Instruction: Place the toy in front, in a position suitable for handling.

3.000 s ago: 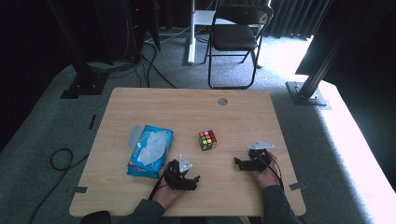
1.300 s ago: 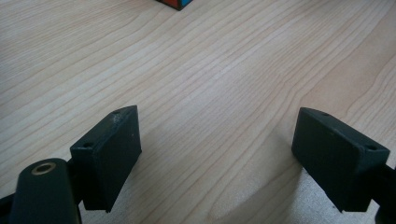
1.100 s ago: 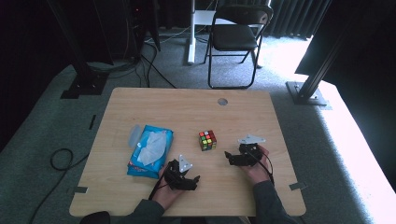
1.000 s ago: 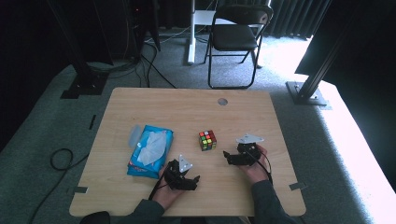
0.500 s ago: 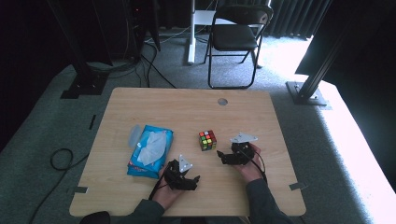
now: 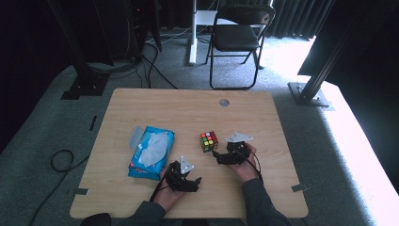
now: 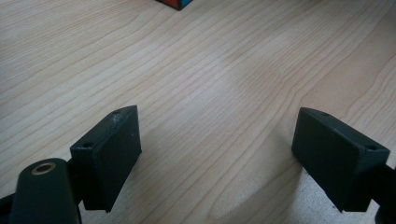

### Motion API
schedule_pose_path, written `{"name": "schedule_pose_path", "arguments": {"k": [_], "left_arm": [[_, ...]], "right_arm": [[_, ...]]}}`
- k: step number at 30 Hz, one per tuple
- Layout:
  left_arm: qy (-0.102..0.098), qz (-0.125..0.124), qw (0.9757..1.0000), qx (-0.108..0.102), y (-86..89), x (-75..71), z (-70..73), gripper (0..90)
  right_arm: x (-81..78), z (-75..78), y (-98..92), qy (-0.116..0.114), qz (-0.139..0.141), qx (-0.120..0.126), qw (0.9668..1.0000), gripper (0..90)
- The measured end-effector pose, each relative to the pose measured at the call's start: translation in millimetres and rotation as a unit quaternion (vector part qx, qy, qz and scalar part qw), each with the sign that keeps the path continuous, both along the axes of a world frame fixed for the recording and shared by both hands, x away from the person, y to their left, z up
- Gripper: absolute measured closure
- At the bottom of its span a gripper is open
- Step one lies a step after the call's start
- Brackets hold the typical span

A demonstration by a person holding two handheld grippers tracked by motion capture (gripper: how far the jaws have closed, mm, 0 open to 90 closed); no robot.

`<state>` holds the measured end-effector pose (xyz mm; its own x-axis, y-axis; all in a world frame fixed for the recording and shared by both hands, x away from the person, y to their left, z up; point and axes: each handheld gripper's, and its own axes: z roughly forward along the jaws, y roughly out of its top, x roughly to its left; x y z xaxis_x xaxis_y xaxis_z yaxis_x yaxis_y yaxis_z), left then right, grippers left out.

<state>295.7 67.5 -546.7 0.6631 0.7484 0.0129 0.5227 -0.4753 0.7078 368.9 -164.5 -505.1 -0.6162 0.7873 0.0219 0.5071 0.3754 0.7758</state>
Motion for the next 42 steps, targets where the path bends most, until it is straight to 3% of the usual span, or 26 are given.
{"name": "schedule_pose_path", "arguments": {"k": [8,19,29,34,42], "left_arm": [[-0.001,0.0,1.0,0.0,0.0,0.1,0.0,15.7],[0.0,0.001,1.0,-0.001,-0.3,0.0,-0.1,15.6],[0.0,0.001,1.0,-0.001,-0.4,0.1,-0.1,15.7],[0.0,0.001,1.0,-0.001,-0.4,0.1,-0.1,15.7],[0.0,0.001,1.0,-0.001,-0.4,0.1,-0.1,15.7]], "right_arm": [[7.8,4.5,18.8,-0.01,-0.004,-0.001,0.9999,14.5],[22.3,-5.0,37.8,0.009,-0.015,0.004,0.9998,14.2],[31.3,-16.6,41.8,0.022,-0.023,0.003,0.9995,17.5],[32.5,-17.2,41.8,0.017,-0.025,0.006,0.9995,22.3],[34.5,-19.8,40.6,0.028,-0.022,0.003,0.9994,27.1]]}}
